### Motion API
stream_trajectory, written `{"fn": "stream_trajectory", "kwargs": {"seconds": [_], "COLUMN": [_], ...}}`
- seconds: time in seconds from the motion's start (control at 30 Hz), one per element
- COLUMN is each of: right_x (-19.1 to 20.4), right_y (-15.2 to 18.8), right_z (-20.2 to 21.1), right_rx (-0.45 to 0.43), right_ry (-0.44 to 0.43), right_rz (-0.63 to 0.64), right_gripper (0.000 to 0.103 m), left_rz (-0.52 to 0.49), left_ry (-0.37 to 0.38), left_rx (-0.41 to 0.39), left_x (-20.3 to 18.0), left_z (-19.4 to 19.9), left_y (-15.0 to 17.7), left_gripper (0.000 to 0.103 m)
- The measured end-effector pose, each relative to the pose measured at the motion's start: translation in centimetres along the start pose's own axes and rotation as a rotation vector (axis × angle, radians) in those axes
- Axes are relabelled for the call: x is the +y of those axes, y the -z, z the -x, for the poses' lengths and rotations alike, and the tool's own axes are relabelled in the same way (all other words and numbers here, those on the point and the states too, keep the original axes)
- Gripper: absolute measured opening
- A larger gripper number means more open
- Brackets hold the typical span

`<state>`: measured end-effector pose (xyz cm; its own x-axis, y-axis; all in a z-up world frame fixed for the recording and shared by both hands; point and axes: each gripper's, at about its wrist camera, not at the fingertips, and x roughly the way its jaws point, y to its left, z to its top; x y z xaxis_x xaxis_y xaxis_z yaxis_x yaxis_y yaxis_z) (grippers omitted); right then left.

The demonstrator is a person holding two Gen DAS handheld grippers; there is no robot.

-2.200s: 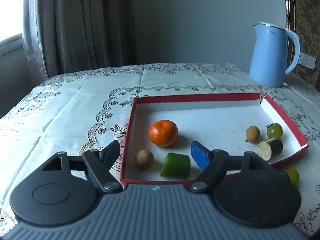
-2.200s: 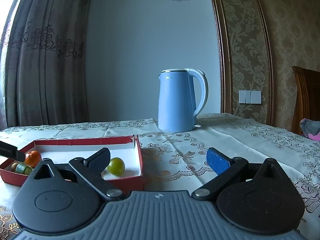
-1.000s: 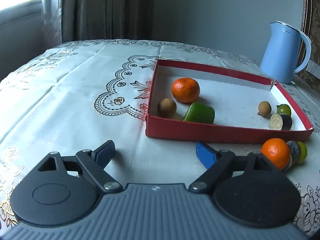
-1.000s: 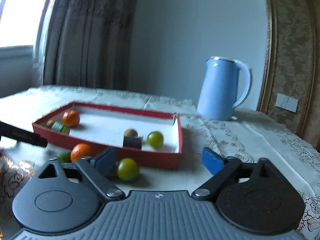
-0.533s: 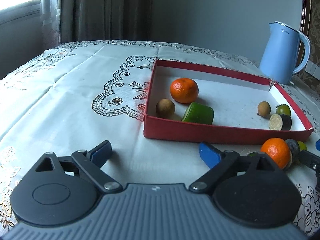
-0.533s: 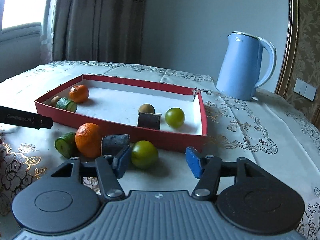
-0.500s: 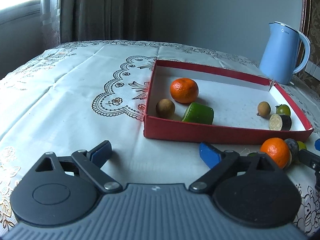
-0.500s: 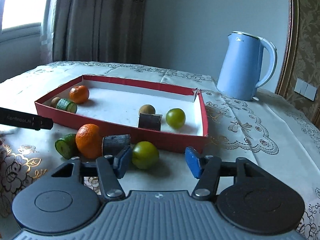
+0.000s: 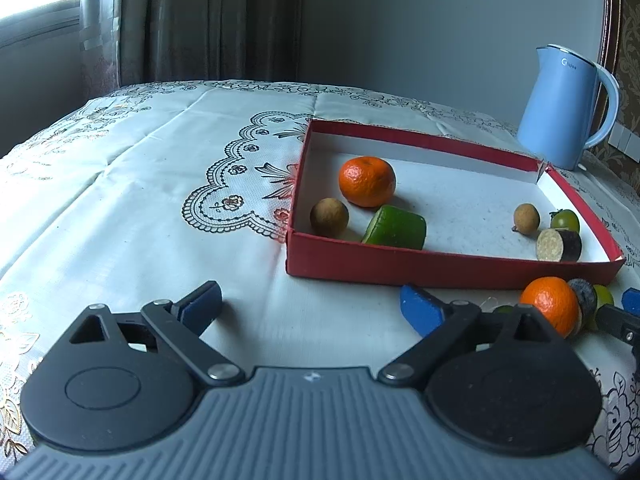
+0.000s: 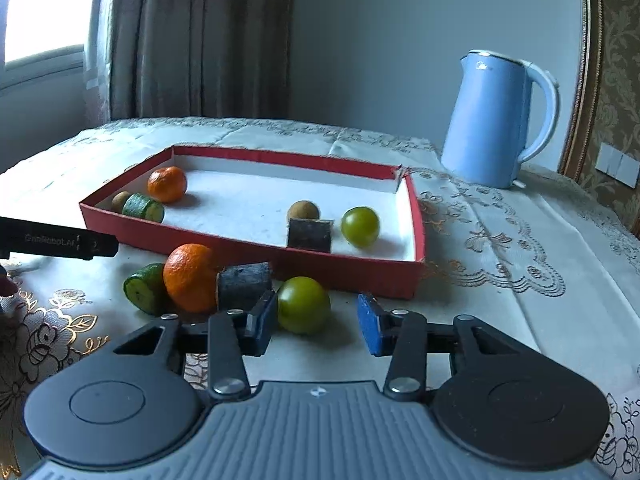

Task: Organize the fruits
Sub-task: 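Move the right tool to the large round green lime on the table, then close the right tool on the green lime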

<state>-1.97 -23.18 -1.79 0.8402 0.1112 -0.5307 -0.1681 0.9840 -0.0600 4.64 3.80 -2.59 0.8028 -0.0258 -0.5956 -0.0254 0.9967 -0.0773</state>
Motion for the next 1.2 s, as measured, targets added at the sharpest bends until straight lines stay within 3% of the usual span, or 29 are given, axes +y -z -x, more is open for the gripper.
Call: {"fn": "stream_trajectory", "kwargs": {"seconds": [0.3,0.57,0.67,1.2], "right_x": [-0.3,-0.5,-0.4,-1.2], "right_y": [0.4,0.2,0.3,0.3], "right_z": [-1.3,-1.5,-1.6,-0.5], "right_rx": [0.064,0.032,0.032,-0.033], "right_ry": [-0.028,-0.019,-0.037,-0.012], "right_rz": [-0.041,-0.045,-0.026,-0.07], "right_gripper": [0.043,0.043,0.034,0.032], "left_rz": [0.004,0.01,0.004,-0.006], "left_ry": [0.003,0.012,0.01,0.004], "left_rx": [0.002,0.003,0.004,0.011], "left_x": [0.0,0.2,0.1,-0.1], "left_z": [0.0,0.0,0.0,-0.1], "left_y": [0.0,0.0,0.1,0.0], "left_gripper": [0.098,0.099,0.1,0.101]}}
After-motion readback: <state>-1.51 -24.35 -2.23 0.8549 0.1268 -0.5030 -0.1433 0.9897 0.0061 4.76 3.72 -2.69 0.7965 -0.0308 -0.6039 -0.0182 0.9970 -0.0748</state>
